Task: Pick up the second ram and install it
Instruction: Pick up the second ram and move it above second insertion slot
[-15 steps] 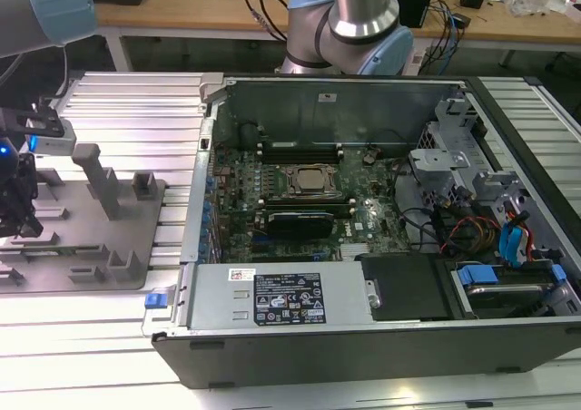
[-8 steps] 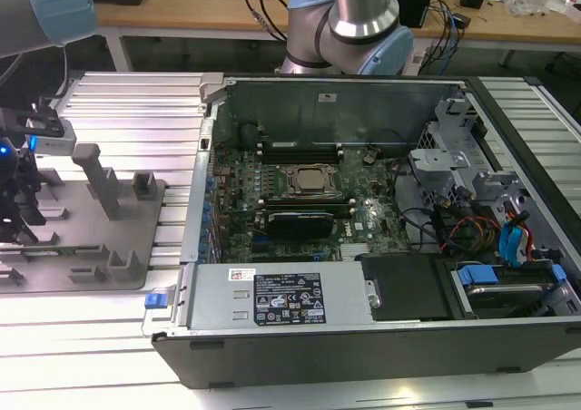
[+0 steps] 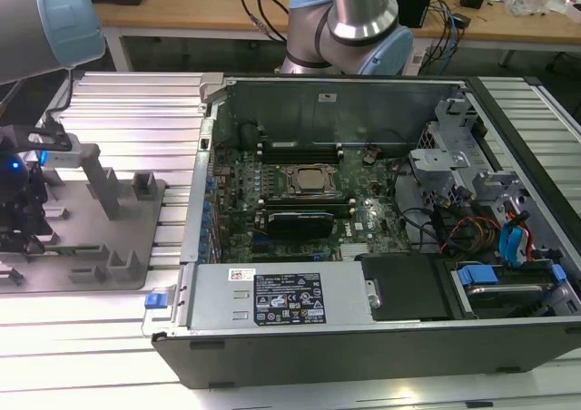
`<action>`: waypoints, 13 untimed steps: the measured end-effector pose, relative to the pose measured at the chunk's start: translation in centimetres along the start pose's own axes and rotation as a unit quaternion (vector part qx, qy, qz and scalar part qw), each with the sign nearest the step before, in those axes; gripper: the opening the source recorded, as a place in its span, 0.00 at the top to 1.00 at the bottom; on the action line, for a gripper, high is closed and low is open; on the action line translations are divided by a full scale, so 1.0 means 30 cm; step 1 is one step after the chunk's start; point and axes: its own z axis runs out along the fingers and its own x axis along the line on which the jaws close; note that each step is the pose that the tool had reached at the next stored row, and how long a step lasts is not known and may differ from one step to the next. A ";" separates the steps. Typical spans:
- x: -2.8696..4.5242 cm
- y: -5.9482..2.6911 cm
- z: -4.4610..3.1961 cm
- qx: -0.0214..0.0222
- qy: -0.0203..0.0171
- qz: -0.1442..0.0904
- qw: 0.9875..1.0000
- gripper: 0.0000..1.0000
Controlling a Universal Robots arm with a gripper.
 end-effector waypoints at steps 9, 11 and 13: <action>0.001 0.018 0.049 0.000 0.000 -0.001 1.000 0.66; 0.000 0.018 0.044 0.000 0.000 -0.001 1.000 0.66; 0.000 0.018 0.044 0.000 0.000 -0.001 1.000 0.66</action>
